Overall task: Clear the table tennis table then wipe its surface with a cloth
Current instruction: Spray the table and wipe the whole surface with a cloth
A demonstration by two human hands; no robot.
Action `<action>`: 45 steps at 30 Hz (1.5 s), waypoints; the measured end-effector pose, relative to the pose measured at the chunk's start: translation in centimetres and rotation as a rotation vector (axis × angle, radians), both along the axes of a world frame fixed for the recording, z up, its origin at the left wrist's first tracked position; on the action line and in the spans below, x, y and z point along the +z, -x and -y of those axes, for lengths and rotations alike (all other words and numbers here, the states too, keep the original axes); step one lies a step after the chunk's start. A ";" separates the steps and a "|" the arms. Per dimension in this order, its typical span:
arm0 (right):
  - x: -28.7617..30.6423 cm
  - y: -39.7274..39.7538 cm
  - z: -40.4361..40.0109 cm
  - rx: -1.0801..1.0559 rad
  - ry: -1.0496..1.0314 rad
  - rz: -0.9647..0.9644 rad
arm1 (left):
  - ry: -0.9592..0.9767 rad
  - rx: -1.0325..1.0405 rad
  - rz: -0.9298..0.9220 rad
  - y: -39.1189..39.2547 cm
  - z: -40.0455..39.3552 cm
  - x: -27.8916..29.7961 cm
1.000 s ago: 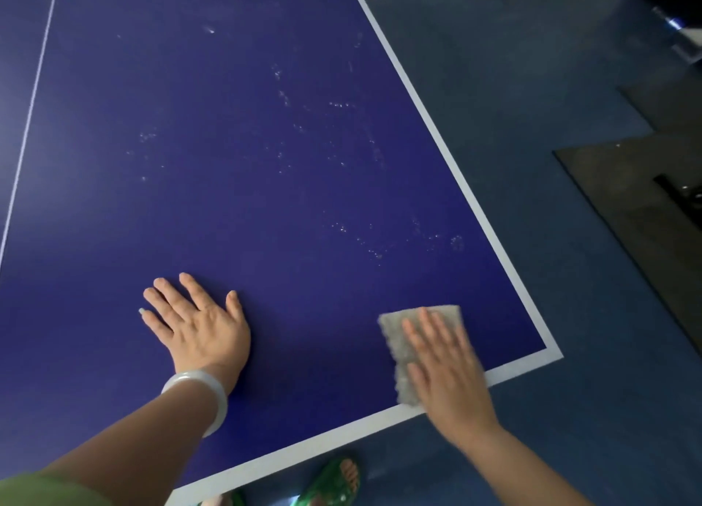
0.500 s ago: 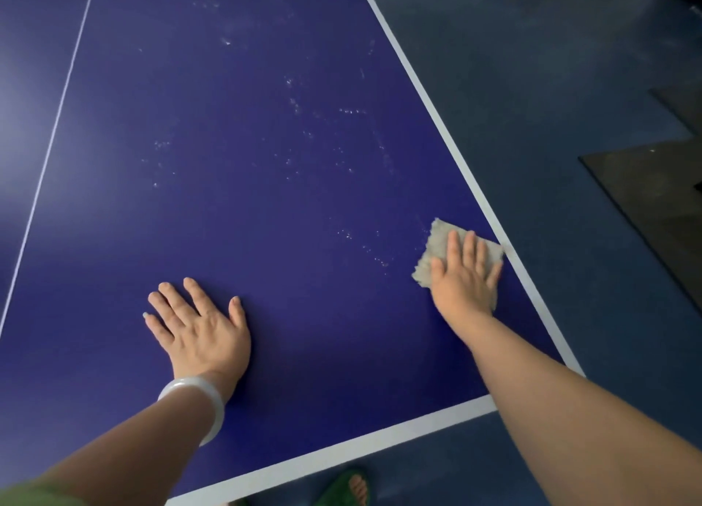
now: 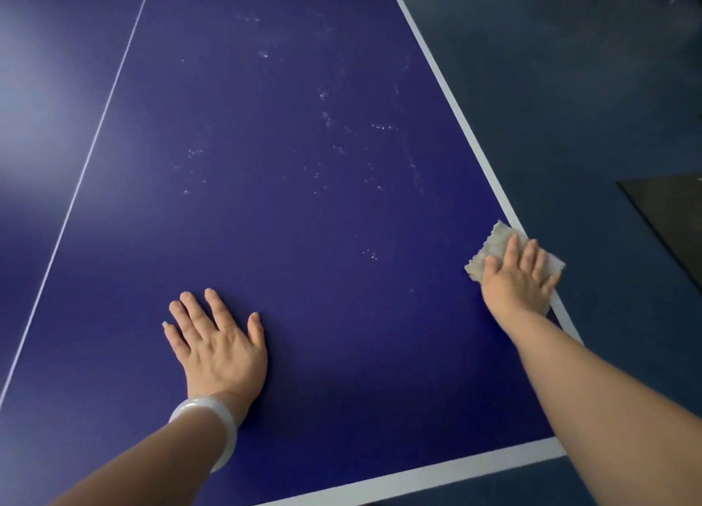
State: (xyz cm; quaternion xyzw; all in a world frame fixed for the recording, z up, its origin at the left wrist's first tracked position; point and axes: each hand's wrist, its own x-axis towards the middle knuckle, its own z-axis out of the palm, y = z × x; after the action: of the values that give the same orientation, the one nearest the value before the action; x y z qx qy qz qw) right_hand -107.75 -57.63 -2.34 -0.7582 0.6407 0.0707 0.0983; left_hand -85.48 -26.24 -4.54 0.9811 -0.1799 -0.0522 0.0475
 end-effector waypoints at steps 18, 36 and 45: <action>-1.0 -3.9 -15.0 0.308 0.127 0.056 | -0.012 -0.025 0.025 -0.2 0.1 0.1; -1.5 -12.7 -15.0 1.060 0.069 0.143 | -0.018 -0.047 0.031 -0.4 -0.2 -0.7; -0.3 -5.3 -4.3 0.100 0.046 -0.039 | 0.008 -0.056 0.014 -0.4 -0.4 -0.7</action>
State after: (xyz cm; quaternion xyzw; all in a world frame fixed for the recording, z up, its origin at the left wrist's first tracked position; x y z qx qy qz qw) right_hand -102.45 -53.30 -2.63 -0.7899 0.6051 0.0754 0.0646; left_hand -85.06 -25.81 -5.25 0.9758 -0.2081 -0.0461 0.0488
